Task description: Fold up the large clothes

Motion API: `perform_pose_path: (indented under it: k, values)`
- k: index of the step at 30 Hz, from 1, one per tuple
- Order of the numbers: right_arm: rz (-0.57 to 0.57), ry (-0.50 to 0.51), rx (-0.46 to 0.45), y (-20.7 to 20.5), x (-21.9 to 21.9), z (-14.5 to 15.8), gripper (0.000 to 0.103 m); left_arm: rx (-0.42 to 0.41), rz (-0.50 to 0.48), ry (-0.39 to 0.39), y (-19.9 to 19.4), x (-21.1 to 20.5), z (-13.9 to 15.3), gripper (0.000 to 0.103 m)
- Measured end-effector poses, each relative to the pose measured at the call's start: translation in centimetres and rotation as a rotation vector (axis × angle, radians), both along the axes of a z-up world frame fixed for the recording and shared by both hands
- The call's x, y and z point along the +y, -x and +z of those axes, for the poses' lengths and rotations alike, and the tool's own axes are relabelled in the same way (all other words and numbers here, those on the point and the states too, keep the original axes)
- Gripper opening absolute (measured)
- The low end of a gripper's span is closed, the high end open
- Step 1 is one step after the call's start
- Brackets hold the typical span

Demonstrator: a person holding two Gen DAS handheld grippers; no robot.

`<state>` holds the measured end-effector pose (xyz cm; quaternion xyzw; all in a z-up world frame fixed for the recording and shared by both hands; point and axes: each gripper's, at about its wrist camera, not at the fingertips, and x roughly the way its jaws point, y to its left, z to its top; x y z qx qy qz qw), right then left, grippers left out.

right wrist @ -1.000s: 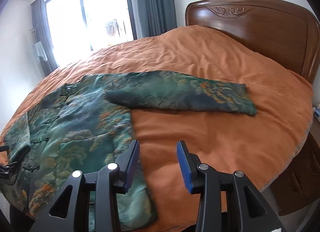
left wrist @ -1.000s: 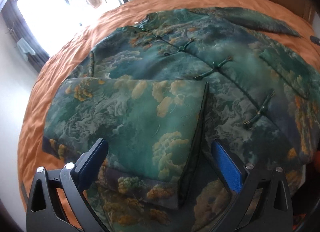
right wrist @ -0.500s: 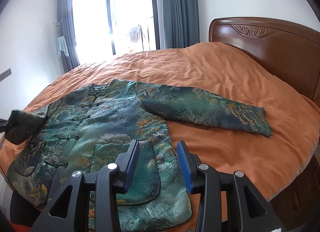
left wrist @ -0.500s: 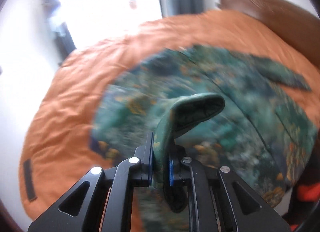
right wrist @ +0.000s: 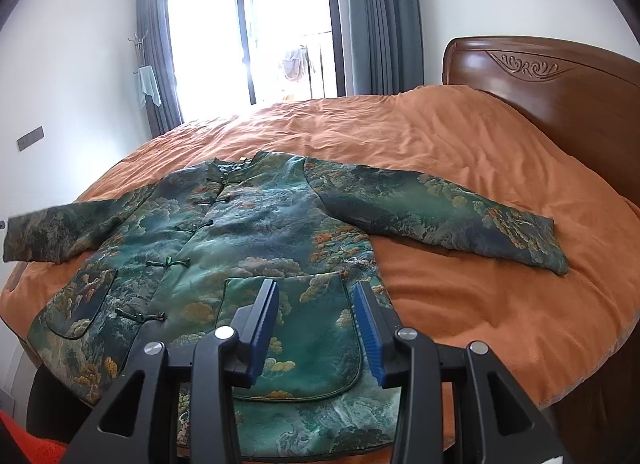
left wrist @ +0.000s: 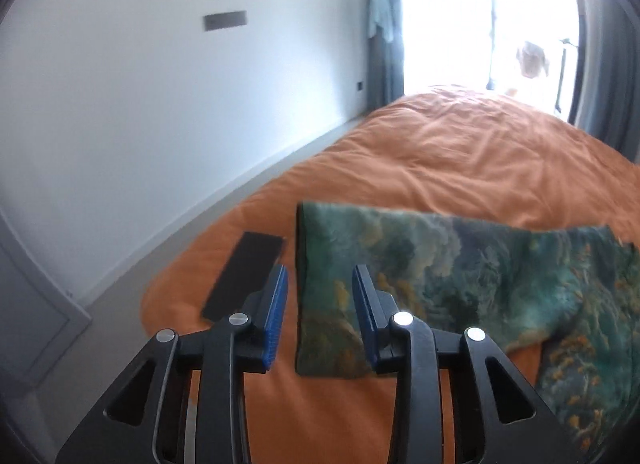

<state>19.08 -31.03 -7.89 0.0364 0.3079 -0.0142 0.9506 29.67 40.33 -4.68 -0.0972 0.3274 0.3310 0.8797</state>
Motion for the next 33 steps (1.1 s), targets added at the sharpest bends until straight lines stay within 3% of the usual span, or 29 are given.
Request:
perform_pose_path:
  k: [3, 6, 8, 10, 13, 17, 19, 23, 28, 31, 33]
  values:
    - [-0.033, -0.013, 0.006, -0.1, -1.0, -0.2, 0.046, -0.012, 0.043, 0.056, 1.9, 0.4, -0.9, 0.034]
    - [-0.061, -0.020, 0.027, -0.5, -2.5, -0.7, 0.047, 0.013, -0.014, 0.059, 1.6, -2.0, -1.9, 0.034]
    - [-0.064, -0.032, 0.056, -1.1, -3.7, -1.4, 0.048, 0.025, -0.106, 0.089, 1.2, -4.2, -2.6, 0.041]
    - [-0.074, -0.057, 0.098, -1.5, -5.3, -2.0, 0.048, 0.043, -0.228, 0.124, 1.4, -7.6, -3.5, 0.062]
    - [-0.081, -0.101, 0.150, -1.6, -7.3, -3.3, 0.053, 0.088, -0.423, 0.128, 1.5, -13.8, -5.2, 0.077]
    - [-0.024, -0.205, 0.255, -1.7, -9.1, -5.8, 0.058, 0.179, -0.681, 0.191, 1.9, -21.2, -8.5, 0.080]
    - [0.009, -0.250, 0.299, -1.7, -9.5, -7.1, 0.058, 0.234, -0.761, 0.158, 2.1, -24.2, -10.4, 0.083]
    - [0.087, -0.262, 0.371, -1.8, -8.9, -8.9, 0.058, 0.311, -0.804, 0.121, 1.8, -26.7, -13.0, 0.087]
    - [0.149, -0.242, 0.397, -1.7, -7.6, -9.6, 0.057, 0.319, -0.831, 0.123, 1.3, -27.4, -13.4, 0.089]
    - [0.169, -0.216, 0.409, -1.8, -7.1, -9.6, 0.049, 0.320, -0.832, 0.127, 1.3, -27.2, -13.6, 0.088]
    - [0.171, -0.209, 0.414, -1.9, -7.0, -9.6, 0.049, 0.317, -0.825, 0.124, 1.3, -27.2, -13.7, 0.088]
